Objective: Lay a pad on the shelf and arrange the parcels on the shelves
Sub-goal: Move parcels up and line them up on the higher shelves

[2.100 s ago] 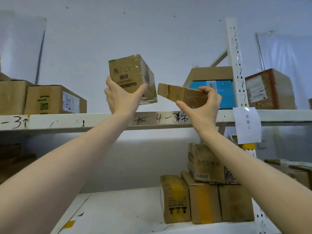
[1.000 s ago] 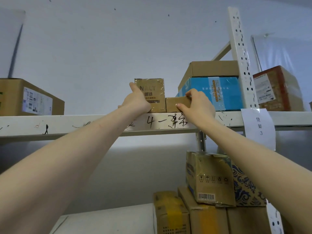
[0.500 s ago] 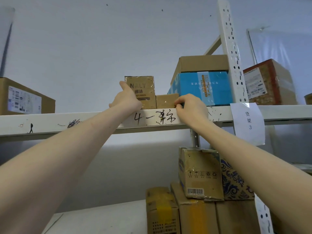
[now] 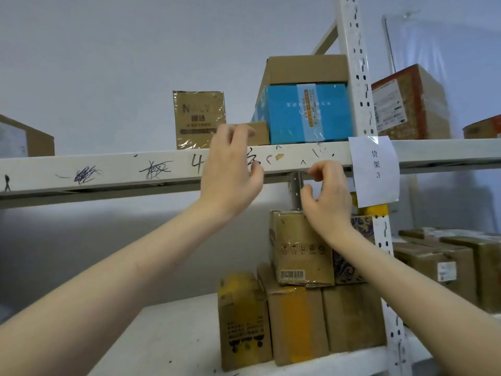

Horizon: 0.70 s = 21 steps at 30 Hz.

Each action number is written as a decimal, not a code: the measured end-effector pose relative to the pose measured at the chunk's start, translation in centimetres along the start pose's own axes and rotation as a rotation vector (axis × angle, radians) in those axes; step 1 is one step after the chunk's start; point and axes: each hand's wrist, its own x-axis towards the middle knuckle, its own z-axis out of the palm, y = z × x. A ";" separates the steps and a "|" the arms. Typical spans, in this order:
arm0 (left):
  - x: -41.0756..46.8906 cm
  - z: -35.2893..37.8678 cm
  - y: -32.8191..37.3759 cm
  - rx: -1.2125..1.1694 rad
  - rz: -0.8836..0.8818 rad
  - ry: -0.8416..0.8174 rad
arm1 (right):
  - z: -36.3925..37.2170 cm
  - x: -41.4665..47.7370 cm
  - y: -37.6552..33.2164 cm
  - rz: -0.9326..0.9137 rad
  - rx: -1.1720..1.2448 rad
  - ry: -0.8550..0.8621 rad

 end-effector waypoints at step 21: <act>-8.5 6.6 1.0 -0.521 -0.935 -0.628 | 1.6 -7.6 -3.0 0.515 -0.466 -0.390</act>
